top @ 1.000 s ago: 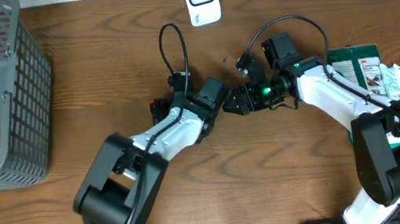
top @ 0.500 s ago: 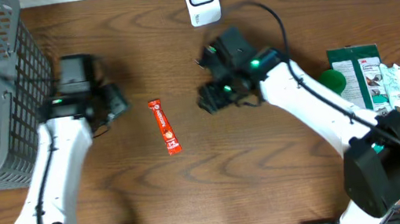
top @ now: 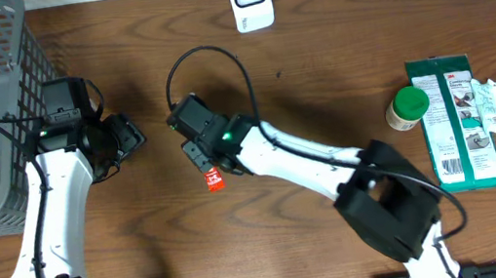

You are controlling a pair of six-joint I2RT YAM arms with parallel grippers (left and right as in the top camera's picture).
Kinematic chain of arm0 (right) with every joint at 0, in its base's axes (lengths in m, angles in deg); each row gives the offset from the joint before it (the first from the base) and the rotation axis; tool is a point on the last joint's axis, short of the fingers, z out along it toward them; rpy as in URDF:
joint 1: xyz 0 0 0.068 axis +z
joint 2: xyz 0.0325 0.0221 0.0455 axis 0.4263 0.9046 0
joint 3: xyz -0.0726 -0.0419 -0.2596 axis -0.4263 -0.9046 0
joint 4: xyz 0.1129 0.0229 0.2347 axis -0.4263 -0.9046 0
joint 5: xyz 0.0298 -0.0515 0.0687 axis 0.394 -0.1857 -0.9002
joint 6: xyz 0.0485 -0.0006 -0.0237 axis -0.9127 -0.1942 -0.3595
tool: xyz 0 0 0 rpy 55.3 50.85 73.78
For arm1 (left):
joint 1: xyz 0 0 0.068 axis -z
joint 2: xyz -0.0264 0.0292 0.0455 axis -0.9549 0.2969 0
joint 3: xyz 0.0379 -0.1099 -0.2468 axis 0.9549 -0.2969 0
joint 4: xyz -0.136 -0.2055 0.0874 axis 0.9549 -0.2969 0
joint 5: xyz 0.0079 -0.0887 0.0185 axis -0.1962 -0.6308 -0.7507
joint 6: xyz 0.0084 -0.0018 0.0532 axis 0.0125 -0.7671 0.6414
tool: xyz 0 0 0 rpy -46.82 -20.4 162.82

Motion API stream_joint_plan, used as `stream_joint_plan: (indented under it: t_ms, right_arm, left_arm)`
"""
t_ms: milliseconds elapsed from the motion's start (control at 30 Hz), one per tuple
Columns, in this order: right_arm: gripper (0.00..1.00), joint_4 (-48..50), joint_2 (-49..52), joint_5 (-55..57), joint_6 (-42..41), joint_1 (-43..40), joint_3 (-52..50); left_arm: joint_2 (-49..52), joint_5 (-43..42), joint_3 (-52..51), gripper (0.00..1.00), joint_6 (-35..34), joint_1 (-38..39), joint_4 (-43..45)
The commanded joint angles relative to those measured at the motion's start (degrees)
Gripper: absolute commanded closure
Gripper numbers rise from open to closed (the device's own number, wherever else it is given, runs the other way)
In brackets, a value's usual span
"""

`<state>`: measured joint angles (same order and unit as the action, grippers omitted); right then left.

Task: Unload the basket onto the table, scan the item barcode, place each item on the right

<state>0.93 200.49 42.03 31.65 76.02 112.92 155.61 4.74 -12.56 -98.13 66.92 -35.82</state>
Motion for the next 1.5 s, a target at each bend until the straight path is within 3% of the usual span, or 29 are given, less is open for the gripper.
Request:
stream_joint_plan:
  t_ms: [0, 433, 467, 500, 533, 667, 833, 1100, 1467]
  right_arm:
    - [0.48, 1.79, 3.06, 1.27, -1.36, 0.50, 0.17]
    - [0.57, 3.65, 8.22, -1.62, -5.90, 1.03, 0.09]
    - [0.69, 3.61, 8.26, -1.42, -5.81, 1.03, 0.09]
    - [0.88, 3.52, 8.15, -1.42, -5.64, 1.01, 0.11]
    - [0.99, 3.32, 7.58, -1.49, -5.66, 0.83, 0.11]
    - [0.99, -2.27, -1.81, -13.03, -4.22, -2.62, 0.13]
    - [0.99, -10.16, -12.63, -48.26, 4.52, -13.25, 0.11]
    - [0.98, -24.94, -14.40, -95.08, 23.67, -28.61, -1.84]
    - [0.98, -26.67, -14.73, -97.00, 18.05, -31.56, -2.95]
  left_arm:
    - [-0.35, -0.52, -0.72, 0.26, 0.94, -0.24, -0.37]
    - [-0.35, -0.52, -0.72, 0.25, 0.94, -0.24, -0.37]
    - [-0.35, -0.52, -0.72, 0.25, 0.94, -0.24, -0.37]
    - [-0.35, -0.52, -0.72, 0.25, 0.92, -0.24, -0.37]
    - [-0.35, -0.52, -0.72, 0.14, 0.94, -0.24, -0.35]
    - [-0.35, -0.50, -0.72, 0.14, 0.94, -0.24, -0.35]
    - [-0.35, -0.50, -0.72, 0.14, 0.94, -0.24, -0.35]
    - [-0.35, -0.52, -0.72, 0.13, 0.94, -0.24, -0.35]
    - [-0.37, -0.52, -0.72, 0.13, 0.94, -0.24, -0.35]
